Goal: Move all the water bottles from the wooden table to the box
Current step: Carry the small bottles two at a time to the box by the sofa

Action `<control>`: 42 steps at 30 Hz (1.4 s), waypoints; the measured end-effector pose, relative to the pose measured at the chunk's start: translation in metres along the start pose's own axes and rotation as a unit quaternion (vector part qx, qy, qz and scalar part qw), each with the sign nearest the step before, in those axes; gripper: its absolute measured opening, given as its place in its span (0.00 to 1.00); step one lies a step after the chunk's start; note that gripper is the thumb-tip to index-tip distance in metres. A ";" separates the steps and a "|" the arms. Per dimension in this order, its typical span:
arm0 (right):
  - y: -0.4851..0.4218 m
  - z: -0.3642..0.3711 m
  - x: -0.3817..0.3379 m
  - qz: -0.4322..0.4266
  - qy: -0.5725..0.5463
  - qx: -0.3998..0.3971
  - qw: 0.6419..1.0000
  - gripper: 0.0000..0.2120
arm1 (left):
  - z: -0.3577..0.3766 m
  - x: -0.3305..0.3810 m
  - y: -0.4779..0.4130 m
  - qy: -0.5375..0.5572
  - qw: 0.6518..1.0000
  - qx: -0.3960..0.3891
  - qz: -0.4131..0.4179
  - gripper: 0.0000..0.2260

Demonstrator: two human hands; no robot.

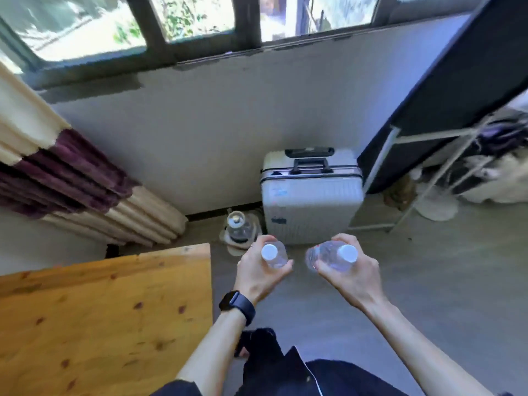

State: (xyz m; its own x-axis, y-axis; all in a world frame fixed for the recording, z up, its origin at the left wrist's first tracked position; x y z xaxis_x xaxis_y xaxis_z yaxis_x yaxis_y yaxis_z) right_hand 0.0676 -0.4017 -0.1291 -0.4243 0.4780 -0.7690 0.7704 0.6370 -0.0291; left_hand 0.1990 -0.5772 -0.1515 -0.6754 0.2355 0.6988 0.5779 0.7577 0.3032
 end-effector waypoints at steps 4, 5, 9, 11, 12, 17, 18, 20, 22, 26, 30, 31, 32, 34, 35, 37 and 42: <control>0.030 -0.103 0.061 0.032 0.020 0.098 0.994 0.24 | 0.087 0.093 0.015 -0.031 0.995 -0.077 0.060 0.20; 0.040 -0.129 0.076 0.046 0.027 0.121 0.991 0.25 | 0.110 0.118 0.020 -0.042 0.991 -0.094 0.080 0.20; 0.080 -0.229 0.131 0.120 0.039 0.206 0.970 0.27 | 0.196 0.219 0.048 -0.086 0.969 -0.166 0.163 0.20; 0.100 -0.276 0.152 0.153 0.032 0.257 0.954 0.27 | 0.237 0.269 0.062 -0.101 0.955 -0.188 0.206 0.21; 0.108 -0.298 0.162 0.166 0.030 0.283 0.944 0.25 | 0.257 0.294 0.069 -0.107 0.948 -0.198 0.226 0.21; 0.146 -0.401 0.208 0.224 0.058 0.390 0.892 0.22 | 0.352 0.411 0.103 -0.138 0.896 -0.243 0.346 0.21; 0.151 -0.421 0.219 0.238 0.066 0.405 0.880 0.22 | 0.371 0.434 0.110 -0.144 0.883 -0.252 0.368 0.21; 0.161 -0.459 0.239 0.270 0.080 0.430 0.858 0.23 | 0.407 0.475 0.125 -0.153 0.860 -0.274 0.403 0.22; 0.170 -0.495 0.257 0.299 0.095 0.456 0.833 0.24 | 0.441 0.513 0.140 -0.153 0.838 -0.301 0.428 0.23; 0.187 -0.561 0.288 0.339 0.115 0.498 0.790 0.23 | 0.506 0.583 0.172 -0.159 0.793 -0.357 0.467 0.22; 0.207 -0.621 0.325 0.369 0.129 0.547 0.740 0.28 | 0.571 0.649 0.205 -0.164 0.754 -0.406 0.490 0.21; 0.213 -0.636 0.334 0.378 0.135 0.550 0.733 0.28 | 0.587 0.664 0.214 -0.166 0.745 -0.412 0.497 0.21; 0.220 -0.650 0.343 0.387 0.140 0.552 0.725 0.28 | 0.603 0.679 0.224 -0.169 0.738 -0.417 0.503 0.21; 0.235 -0.681 0.361 0.401 0.140 0.570 0.704 0.27 | 0.636 0.709 0.247 -0.174 0.728 -0.423 0.511 0.21; 0.244 -0.697 0.371 0.404 0.139 0.580 0.694 0.26 | 0.653 0.724 0.258 -0.177 0.722 -0.426 0.515 0.21; 0.263 -0.731 0.396 0.412 0.140 0.584 0.685 0.24 | 0.687 0.754 0.283 -0.190 0.706 -0.426 0.532 0.20; 0.303 -0.824 0.462 0.426 0.151 0.570 0.686 0.26 | 0.772 0.826 0.348 -0.188 0.704 -0.411 0.549 0.20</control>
State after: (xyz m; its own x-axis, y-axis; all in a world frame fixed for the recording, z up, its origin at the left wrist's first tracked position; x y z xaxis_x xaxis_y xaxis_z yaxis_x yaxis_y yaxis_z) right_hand -0.2868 0.5103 0.0329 0.4646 0.5958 -0.6551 0.5984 -0.7566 -0.2637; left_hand -0.5113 0.3504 0.0308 0.3997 0.6651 0.6307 0.8112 -0.5770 0.0943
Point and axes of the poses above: each hand's wrist, its own y-axis away from the middle knuckle, its own z-axis out of the palm, x = y × z, the point moved 1 cm from there along -y, towards the middle knuckle, and after that the axes turned 13 degrees about -z, right-handed, at the moved point
